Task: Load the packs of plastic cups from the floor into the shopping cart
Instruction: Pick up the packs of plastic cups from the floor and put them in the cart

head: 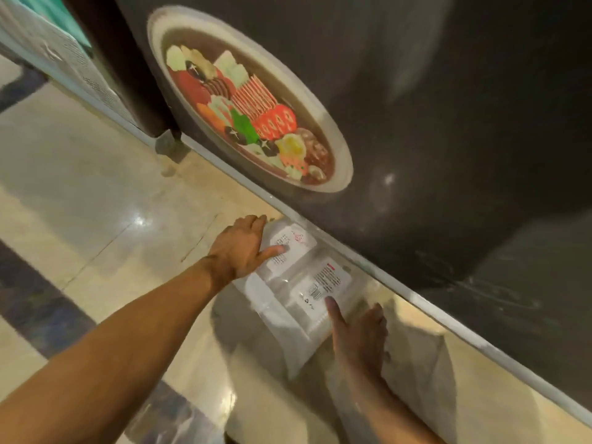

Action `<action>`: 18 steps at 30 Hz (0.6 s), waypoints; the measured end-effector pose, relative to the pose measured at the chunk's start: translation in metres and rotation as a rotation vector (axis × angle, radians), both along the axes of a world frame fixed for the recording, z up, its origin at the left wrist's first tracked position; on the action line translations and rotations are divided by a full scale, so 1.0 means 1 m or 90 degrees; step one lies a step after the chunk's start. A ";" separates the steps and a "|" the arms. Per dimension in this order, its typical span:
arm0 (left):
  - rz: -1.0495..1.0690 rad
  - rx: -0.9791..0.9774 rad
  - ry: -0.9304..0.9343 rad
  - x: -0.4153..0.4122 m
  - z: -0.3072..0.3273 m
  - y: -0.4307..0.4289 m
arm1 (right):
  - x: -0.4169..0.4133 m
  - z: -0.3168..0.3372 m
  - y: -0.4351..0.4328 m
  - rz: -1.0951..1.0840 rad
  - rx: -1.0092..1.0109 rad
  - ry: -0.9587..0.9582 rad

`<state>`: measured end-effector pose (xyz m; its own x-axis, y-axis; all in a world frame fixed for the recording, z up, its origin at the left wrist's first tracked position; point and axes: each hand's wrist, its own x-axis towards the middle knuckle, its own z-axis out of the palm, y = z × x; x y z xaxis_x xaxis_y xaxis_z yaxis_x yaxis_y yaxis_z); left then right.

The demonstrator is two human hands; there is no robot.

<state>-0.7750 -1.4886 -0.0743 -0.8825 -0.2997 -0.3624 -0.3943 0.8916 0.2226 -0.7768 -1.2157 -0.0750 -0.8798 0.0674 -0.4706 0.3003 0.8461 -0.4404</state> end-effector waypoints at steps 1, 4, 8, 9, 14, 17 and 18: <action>0.025 0.027 -0.009 -0.005 -0.012 0.003 | 0.000 -0.011 -0.003 -0.018 -0.015 -0.016; 0.050 0.068 -0.035 -0.015 -0.034 0.011 | 0.002 -0.036 -0.011 -0.051 -0.138 -0.020; 0.113 0.036 -0.073 0.010 -0.038 0.012 | 0.012 -0.043 -0.018 -0.081 -0.243 -0.003; 0.135 0.048 -0.087 0.022 -0.040 0.009 | 0.014 -0.042 -0.018 -0.076 -0.237 -0.001; 0.258 0.143 -0.133 0.085 -0.039 0.001 | 0.028 -0.061 -0.024 -0.049 -0.270 -0.050; 0.311 0.179 -0.137 0.111 -0.031 -0.005 | 0.033 -0.055 -0.032 0.012 -0.282 -0.079; 0.326 0.190 -0.127 0.118 -0.026 -0.008 | 0.034 -0.044 -0.036 0.026 -0.294 -0.090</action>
